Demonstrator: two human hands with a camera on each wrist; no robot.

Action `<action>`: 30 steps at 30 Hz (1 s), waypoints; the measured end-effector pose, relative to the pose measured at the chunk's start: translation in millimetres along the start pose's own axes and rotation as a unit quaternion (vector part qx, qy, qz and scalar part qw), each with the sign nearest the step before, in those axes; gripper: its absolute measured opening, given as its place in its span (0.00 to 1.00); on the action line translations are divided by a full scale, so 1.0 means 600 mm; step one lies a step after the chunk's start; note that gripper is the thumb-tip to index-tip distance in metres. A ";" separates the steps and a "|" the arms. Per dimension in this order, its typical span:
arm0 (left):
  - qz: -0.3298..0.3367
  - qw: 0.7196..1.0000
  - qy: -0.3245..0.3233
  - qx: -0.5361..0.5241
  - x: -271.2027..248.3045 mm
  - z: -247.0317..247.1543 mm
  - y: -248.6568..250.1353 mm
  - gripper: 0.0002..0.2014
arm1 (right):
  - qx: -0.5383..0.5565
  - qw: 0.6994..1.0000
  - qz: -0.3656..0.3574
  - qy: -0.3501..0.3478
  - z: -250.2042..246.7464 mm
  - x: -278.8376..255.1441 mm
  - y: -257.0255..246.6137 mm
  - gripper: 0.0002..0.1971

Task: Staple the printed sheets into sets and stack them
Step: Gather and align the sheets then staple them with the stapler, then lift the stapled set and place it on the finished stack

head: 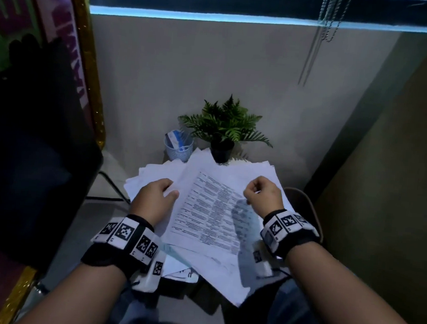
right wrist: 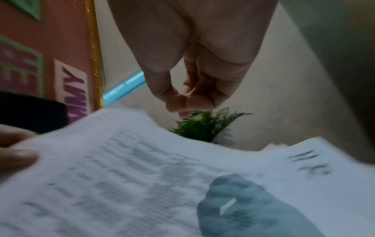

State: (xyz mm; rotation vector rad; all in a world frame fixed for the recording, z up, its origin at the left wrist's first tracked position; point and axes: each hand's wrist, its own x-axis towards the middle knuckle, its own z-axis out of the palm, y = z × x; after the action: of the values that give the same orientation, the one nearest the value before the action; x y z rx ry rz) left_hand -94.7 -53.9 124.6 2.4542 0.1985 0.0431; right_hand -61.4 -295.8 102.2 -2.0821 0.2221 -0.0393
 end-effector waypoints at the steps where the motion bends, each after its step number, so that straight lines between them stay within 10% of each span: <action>1: -0.005 1.000 0.007 0.021 0.007 -0.001 -0.001 0.08 | -0.017 1.000 0.016 0.009 -0.018 0.018 0.017 0.09; 8: -0.028 0.997 0.044 0.060 0.046 -0.010 -0.004 0.08 | -0.168 0.970 0.039 0.172 -0.176 0.139 0.057 0.09; 15: 0.014 0.996 0.068 0.061 0.061 -0.026 0.019 0.04 | -0.121 0.980 0.064 0.146 -0.212 0.180 0.044 0.18; 24: 0.223 0.972 0.072 0.022 0.050 -0.097 0.083 0.10 | -0.084 0.966 -0.161 -0.186 -0.087 0.049 -0.092 0.41; 30: 0.210 0.958 0.182 0.071 0.028 -0.124 0.104 0.15 | 0.120 0.978 -0.127 -0.112 -0.059 0.024 -0.132 0.08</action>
State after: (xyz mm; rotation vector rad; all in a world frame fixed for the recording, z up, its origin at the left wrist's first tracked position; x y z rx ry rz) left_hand -75.6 -52.8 221.6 2.5702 -0.1735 0.6896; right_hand -40.3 -290.3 187.1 -1.8434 -0.1784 0.0141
